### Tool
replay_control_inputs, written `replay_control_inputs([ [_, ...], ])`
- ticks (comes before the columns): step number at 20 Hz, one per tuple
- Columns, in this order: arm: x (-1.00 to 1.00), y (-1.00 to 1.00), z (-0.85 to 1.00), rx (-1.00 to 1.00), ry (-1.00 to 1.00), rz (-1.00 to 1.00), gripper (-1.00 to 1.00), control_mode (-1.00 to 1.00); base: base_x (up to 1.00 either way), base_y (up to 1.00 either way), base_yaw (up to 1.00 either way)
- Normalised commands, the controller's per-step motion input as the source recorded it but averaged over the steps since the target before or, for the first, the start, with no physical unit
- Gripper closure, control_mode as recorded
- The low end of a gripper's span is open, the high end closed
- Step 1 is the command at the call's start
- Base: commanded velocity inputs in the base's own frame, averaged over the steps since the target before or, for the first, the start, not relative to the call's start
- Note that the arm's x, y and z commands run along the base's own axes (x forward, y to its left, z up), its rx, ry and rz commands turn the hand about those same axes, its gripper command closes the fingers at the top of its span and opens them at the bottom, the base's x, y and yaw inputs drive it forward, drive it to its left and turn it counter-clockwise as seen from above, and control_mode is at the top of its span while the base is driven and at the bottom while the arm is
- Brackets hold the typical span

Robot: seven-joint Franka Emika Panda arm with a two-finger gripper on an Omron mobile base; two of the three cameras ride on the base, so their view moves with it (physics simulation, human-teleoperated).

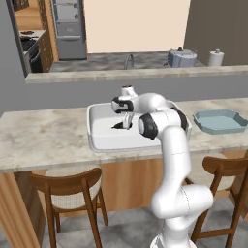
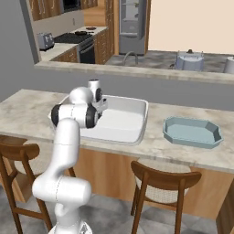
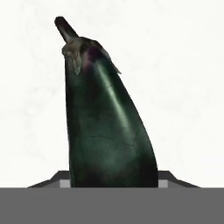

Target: Place the cold items (carrot and eggplant) from the fridge in one tupperware on the dining counter. Place the warm items (kebab skewer and hot dog) in the stove area in another tupperware.

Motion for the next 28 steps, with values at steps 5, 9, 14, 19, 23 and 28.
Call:
replay_control_inputs([
  [5,0.31,0.09,-0.3,0.0,0.02,0.06,-1.0,-1.0,0.0,0.0,0.0],
  [9,0.01,0.18,0.0,0.0,0.0,0.0,-1.0,-1.0,0.0,0.0,0.0],
  [14,0.0,0.16,0.22,-0.04,-0.18,-0.04,-1.0,-1.0,0.0,0.0,0.0],
  [19,-0.14,0.01,0.55,-0.08,-0.34,-0.09,-1.0,-1.0,0.0,0.0,0.0],
  [23,-0.74,0.0,0.47,0.03,-0.18,-0.24,-1.0,-1.0,0.0,0.0,0.0],
  [28,-1.0,0.0,0.33,0.23,-0.12,-0.24,-1.0,-1.0,0.0,0.0,0.0],
])
